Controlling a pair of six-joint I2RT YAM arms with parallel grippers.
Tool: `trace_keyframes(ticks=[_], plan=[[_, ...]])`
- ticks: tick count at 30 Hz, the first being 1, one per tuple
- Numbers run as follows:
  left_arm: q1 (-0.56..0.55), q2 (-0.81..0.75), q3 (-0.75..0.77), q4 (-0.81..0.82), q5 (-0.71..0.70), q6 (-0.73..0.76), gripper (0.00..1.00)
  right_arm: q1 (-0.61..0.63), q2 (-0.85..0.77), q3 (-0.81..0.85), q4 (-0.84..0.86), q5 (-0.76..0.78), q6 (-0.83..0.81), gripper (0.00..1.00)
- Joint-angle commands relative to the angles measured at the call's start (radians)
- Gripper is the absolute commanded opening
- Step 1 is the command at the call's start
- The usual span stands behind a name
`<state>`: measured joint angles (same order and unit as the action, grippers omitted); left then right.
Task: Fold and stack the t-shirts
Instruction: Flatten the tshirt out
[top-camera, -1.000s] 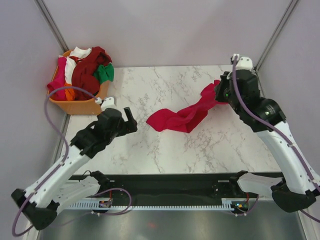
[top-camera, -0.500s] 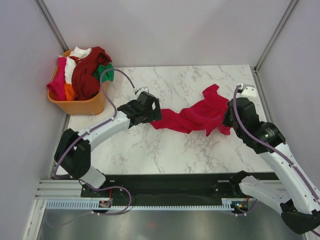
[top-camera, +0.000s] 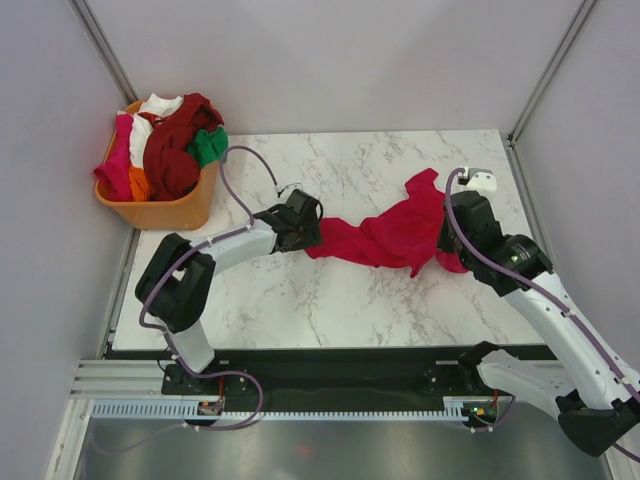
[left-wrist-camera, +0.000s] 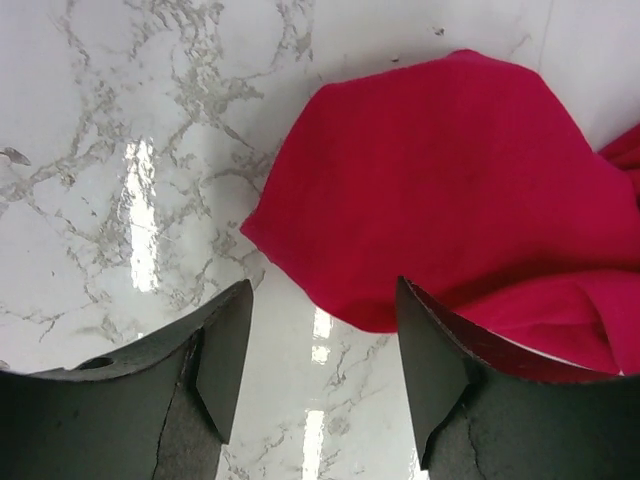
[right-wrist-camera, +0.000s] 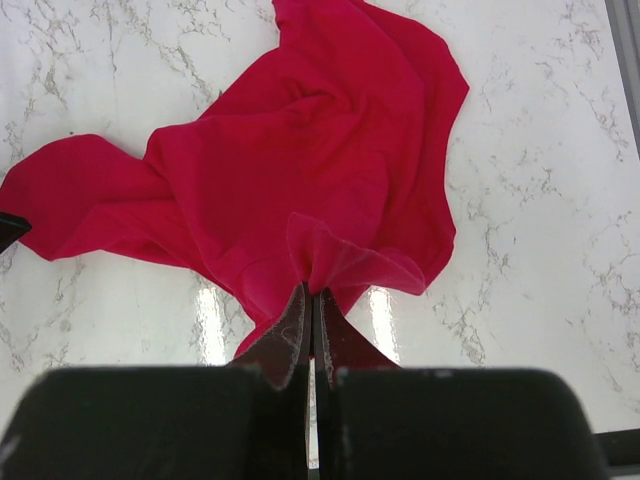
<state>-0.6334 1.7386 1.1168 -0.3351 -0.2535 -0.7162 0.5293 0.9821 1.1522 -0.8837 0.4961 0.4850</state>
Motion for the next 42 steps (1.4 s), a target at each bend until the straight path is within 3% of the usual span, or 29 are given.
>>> trace_keyframes(ticks=[1,10,16,19,23,25,29,33,40,42], plan=[[0.027,0.019,-0.006,0.065,-0.016,-0.006,0.66,0.001,0.003,-0.002,0.025,0.032,-0.017,0.0],[0.038,0.061,-0.037,0.094,-0.027,-0.008,0.65,-0.005,0.032,0.0,0.037,0.027,-0.029,0.0],[0.046,0.098,-0.028,0.134,-0.032,0.003,0.53,-0.008,0.029,-0.005,0.038,0.032,-0.037,0.0],[0.049,0.116,-0.015,0.156,-0.03,0.015,0.4,-0.015,0.029,-0.003,0.035,0.03,-0.042,0.0],[0.055,0.134,0.0,0.166,-0.032,0.02,0.02,-0.018,0.035,0.014,0.035,0.042,-0.062,0.0],[0.055,0.122,0.0,0.165,-0.039,0.029,0.02,-0.025,0.036,0.032,0.028,0.061,-0.071,0.0],[0.043,-0.026,-0.011,0.059,-0.096,0.06,0.02,-0.034,0.044,0.092,0.017,0.093,-0.097,0.0],[0.021,-0.332,-0.009,-0.09,-0.138,0.095,0.02,-0.037,0.032,0.249,-0.015,0.087,-0.089,0.0],[-0.028,-0.819,0.072,-0.335,-0.144,0.188,0.02,-0.037,-0.136,0.46,-0.029,-0.1,-0.095,0.0],[-0.032,-0.896,0.119,-0.411,-0.135,0.198,0.02,-0.037,-0.183,0.501,-0.008,-0.18,-0.109,0.0]])
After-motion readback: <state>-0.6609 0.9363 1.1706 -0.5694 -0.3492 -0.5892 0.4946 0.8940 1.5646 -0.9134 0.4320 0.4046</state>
